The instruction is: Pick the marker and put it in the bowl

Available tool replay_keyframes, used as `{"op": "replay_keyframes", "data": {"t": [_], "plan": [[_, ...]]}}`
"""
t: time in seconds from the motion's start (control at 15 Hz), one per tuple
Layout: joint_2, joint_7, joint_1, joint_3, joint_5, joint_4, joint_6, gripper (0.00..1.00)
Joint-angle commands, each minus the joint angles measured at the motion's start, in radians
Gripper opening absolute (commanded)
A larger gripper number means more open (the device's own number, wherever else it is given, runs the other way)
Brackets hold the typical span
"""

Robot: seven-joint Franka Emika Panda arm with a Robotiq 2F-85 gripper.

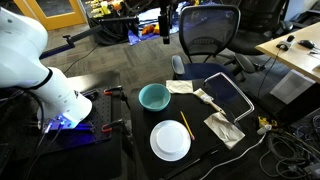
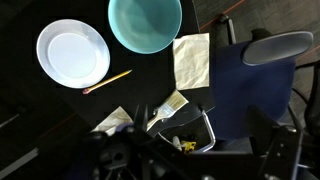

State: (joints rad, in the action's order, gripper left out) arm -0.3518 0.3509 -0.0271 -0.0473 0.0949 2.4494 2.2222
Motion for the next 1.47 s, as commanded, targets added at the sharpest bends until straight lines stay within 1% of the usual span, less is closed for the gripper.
{"op": "replay_keyframes", "data": {"t": [0.0,0.27,0.47,0.73,0.93,1.07,1.27,1.4], "plan": [[0.083,0.106,-0.04,0.015,0.044,0.037,0.141,1.0],[0.196,0.258,-0.071,0.02,0.06,0.069,0.301,1.0],[0.287,0.391,-0.08,0.031,0.053,0.083,0.409,1.0],[0.412,0.573,-0.074,0.073,0.038,0.087,0.526,1.0],[0.503,0.703,-0.057,0.124,0.038,0.077,0.582,1.0],[0.56,0.778,-0.042,0.155,0.059,0.068,0.607,1.0],[0.63,0.807,-0.037,0.165,0.116,0.047,0.636,1.0],[0.669,0.815,-0.031,0.168,0.148,0.028,0.635,1.0]]}}
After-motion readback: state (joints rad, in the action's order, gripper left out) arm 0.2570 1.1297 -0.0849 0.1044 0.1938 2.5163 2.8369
